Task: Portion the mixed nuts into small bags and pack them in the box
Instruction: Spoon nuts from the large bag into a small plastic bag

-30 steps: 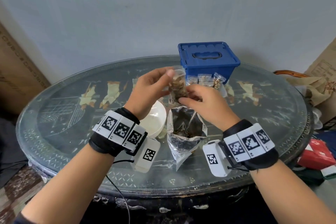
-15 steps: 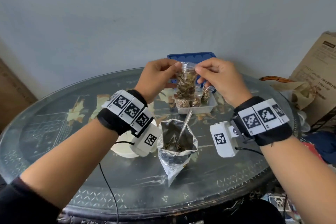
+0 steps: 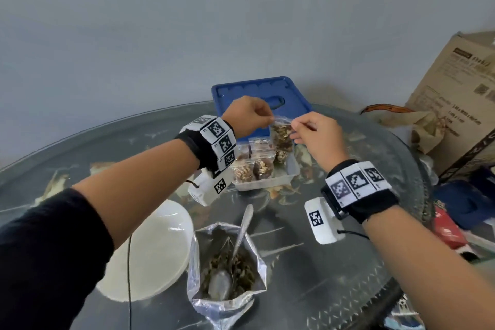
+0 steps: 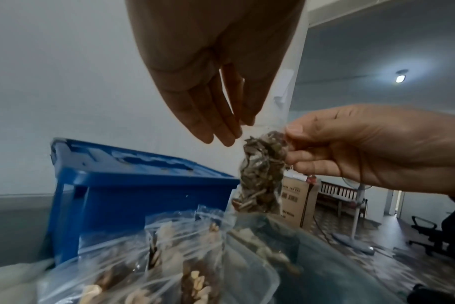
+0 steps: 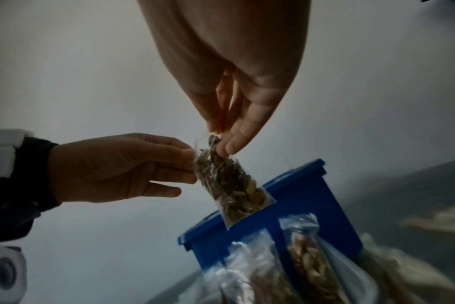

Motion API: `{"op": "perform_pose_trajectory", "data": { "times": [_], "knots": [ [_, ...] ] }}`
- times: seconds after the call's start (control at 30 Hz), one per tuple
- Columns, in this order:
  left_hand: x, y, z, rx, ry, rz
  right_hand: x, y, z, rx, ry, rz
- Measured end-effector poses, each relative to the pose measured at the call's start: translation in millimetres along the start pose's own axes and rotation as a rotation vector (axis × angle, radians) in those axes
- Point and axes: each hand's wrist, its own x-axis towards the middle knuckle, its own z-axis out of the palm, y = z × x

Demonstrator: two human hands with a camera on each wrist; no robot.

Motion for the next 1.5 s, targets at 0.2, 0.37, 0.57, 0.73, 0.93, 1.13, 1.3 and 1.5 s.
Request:
{"op": "perform_pose_trajectory", "data": {
  "times": [0.2,0.37,0.57,0.73,0.93,1.13,1.3,1.5],
  "knots": [
    [39,-27,31,0.206,-0.181,0.002,15,52,14,-0.043,0.031,0.112],
    [51,-39,49,0.354,-0.249,0.027,17,78,25,-0.061,0.030,0.184],
    [48,-39,63,0.629,-0.307,0.024,14,97,35,-0.093,0.010,0.238],
    [43,-35,58,0.508,-0.344,-0.016,9,97,32,-0.074,-0.017,0.288],
    [21,-25,36,0.440,-0.309,-0.026,1,71,14,-0.194,-0.043,0.247],
    [-23,-17,-6,0.411,-0.252,-0.047,-22,37,-1,-0.174,-0.084,0.164],
    [-81,-29,-41,0.401,-0.200,-0.139,-55,25,-5,-0.235,-0.228,0.110],
    [-159,-64,-59,0.430,-0.193,-0.291,-96,39,10,-0.313,-0.346,0.105]
  ]
}}
